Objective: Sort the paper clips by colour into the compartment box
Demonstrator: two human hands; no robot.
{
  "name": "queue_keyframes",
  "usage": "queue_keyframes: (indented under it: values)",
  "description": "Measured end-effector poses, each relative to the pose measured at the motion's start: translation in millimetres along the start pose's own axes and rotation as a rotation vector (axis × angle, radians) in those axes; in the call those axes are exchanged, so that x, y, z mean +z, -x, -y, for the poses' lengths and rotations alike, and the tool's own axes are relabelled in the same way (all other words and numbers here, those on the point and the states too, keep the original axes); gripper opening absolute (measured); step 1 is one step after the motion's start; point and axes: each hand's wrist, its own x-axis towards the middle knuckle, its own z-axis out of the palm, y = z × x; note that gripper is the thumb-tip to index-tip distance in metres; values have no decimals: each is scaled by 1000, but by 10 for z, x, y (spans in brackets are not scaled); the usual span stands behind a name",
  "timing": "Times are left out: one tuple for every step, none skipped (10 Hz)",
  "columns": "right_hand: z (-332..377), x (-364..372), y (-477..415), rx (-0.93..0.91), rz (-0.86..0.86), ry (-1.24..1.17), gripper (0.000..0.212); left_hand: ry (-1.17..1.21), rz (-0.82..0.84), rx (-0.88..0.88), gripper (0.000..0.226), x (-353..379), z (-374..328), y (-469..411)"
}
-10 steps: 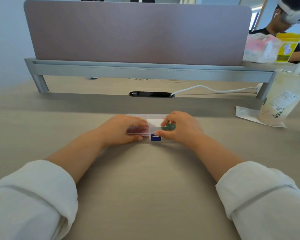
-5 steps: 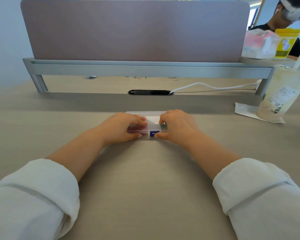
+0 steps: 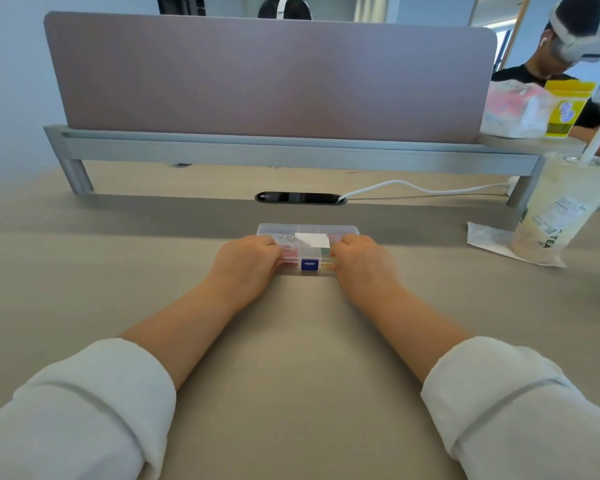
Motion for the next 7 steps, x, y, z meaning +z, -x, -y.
queue_keyframes:
  values:
    - [-60,99,-118,22,67,-49,33,6,151,-109,43,105,7,-131]
    - [-125,154,-257,40,237,-95,54,15,320,-161,64,236,39,-312]
    - [-178,198,-375,34,283,-87,62,36,379,-195,76,342,102,-463]
    - [-217,258,-487,17,281,-125,65,72,373,-209,80,410,153,-573]
    - [-256,311,-571,17,275,-156,66,78,364,-215,80,445,178,-620]
    - [-252,349,-583,15,276,-175,66,96,353,-221,81,456,172,-613]
    - [-258,345,-572,9,217,-156,68,69,311,-208,82,454,155,-602]
